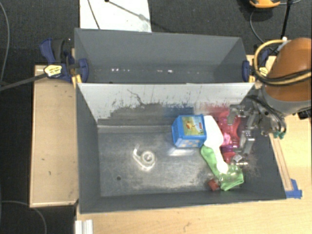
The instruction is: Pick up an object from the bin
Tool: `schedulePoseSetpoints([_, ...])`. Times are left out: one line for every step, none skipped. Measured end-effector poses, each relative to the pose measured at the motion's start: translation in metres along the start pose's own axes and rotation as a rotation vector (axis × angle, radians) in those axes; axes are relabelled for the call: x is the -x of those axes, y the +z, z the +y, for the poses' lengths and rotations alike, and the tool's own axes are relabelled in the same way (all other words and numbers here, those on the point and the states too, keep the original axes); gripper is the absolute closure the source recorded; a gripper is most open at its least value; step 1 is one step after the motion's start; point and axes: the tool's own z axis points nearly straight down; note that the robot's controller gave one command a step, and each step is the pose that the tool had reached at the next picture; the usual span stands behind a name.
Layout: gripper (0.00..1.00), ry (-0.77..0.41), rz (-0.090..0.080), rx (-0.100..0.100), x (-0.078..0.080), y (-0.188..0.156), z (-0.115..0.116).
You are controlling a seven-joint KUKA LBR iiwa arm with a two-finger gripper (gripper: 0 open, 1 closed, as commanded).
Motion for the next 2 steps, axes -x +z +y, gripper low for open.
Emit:
schedulePoseSetpoints([0.00,-0.003,-0.009,-0.002,0.001,-0.005,0.000])
schedulePoseSetpoints([0.00,0.040,-0.012,-0.001,-0.024,0.068,0.008])
